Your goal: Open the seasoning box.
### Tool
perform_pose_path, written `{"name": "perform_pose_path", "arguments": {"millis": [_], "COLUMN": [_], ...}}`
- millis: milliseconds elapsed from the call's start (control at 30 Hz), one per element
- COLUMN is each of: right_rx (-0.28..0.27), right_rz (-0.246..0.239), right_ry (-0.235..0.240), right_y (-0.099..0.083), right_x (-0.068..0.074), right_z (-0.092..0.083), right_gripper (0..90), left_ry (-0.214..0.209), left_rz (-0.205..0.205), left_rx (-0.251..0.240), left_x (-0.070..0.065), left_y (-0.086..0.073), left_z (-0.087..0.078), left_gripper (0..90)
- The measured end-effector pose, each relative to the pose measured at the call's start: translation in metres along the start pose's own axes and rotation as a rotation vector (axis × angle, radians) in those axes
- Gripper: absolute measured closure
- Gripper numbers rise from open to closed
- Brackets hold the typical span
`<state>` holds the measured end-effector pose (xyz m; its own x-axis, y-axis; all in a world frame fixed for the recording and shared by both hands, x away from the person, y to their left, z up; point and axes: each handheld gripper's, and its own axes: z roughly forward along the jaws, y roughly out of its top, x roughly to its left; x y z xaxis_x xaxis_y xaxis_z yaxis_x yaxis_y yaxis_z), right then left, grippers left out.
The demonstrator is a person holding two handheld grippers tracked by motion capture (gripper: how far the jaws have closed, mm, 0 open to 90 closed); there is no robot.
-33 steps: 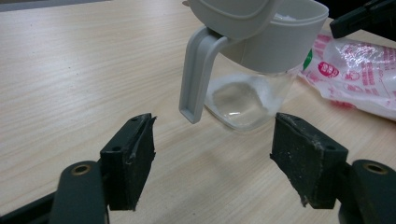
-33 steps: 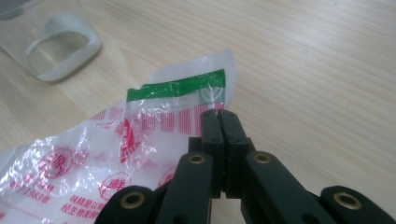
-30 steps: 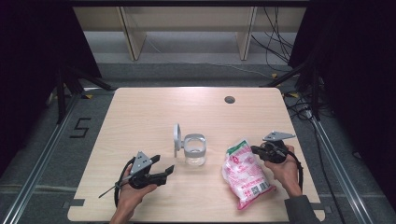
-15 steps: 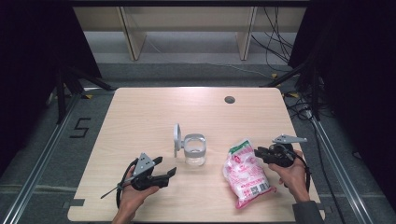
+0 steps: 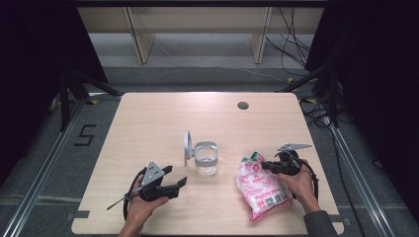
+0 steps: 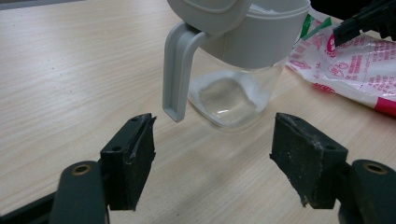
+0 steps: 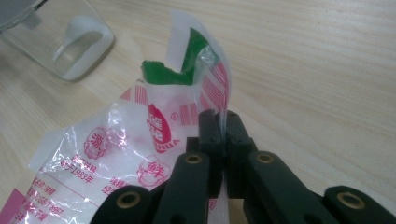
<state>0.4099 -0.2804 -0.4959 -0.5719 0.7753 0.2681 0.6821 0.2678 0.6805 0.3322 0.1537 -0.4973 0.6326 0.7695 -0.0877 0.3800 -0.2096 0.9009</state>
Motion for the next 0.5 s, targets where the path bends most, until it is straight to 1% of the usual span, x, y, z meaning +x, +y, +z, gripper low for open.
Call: {"name": "perform_pose_path", "arguments": {"millis": [33, 67, 100, 133, 167, 200, 233, 267, 300, 333, 400, 433, 467, 500], "right_rx": [0.004, 0.002, -0.008, -0.004, -0.019, -0.034, -0.031, -0.036, -0.043, -0.047, -0.061, -0.074, -0.072, -0.076], "right_rz": [0.020, 0.005, -0.024, -0.001, -0.021, -0.018, -0.019, -0.010, -0.011, -0.006, 0.007, 0.016, 0.020, 0.016], "right_ry": [0.004, 0.003, -0.014, -0.011, -0.020, -0.027, -0.037, -0.056, -0.069, -0.084, -0.104, -0.110, -0.117, -0.129], "right_y": [0.000, 0.000, 0.000, -0.001, -0.001, -0.003, -0.004, -0.006, -0.008, -0.011, -0.018, -0.021, -0.023, -0.026], "right_x": [0.003, 0.003, 0.001, 0.003, 0.000, -0.001, -0.002, -0.004, -0.006, -0.009, -0.017, -0.019, -0.021, -0.021], "right_z": [0.000, 0.000, -0.001, -0.002, -0.004, -0.006, -0.009, -0.013, -0.018, -0.023, -0.035, -0.039, -0.043, -0.047], "right_gripper": [89.8, 89.9, 90.0, 90.0, 90.0, 90.0, 90.0, 90.0, 90.0, 90.0, 90.0, 90.0, 90.0, 90.0], "left_ry": [-0.004, -0.009, -0.007, -0.015, -0.015, -0.013, -0.007, -0.006, -0.003, -0.007, -0.010, -0.011, -0.014, -0.016], "left_rz": [-0.013, -0.006, -0.008, -0.011, -0.012, -0.008, -0.005, -0.005, -0.008, 0.018, 0.000, 0.002, 0.004, 0.003], "left_rx": [-0.009, -0.007, -0.006, -0.016, -0.015, -0.009, -0.008, -0.008, -0.009, -0.005, -0.008, -0.008, -0.003, -0.006], "left_x": [-0.001, -0.001, -0.001, -0.002, -0.002, -0.002, -0.003, -0.002, -0.003, -0.002, -0.004, -0.005, -0.006, -0.007], "left_y": [0.000, 0.000, 0.001, 0.001, 0.000, 0.000, 0.001, 0.001, 0.002, 0.002, 0.001, 0.001, 0.001, 0.001], "left_z": [0.001, 0.000, 0.000, 0.001, 0.001, 0.000, -0.001, -0.001, -0.001, -0.001, 0.000, 0.000, 0.000, 0.001], "left_gripper": [29.5, 29.6, 29.6, 29.7, 29.6, 29.6, 29.6, 29.6, 29.6, 29.6, 29.6, 29.6, 29.6, 29.6]}}
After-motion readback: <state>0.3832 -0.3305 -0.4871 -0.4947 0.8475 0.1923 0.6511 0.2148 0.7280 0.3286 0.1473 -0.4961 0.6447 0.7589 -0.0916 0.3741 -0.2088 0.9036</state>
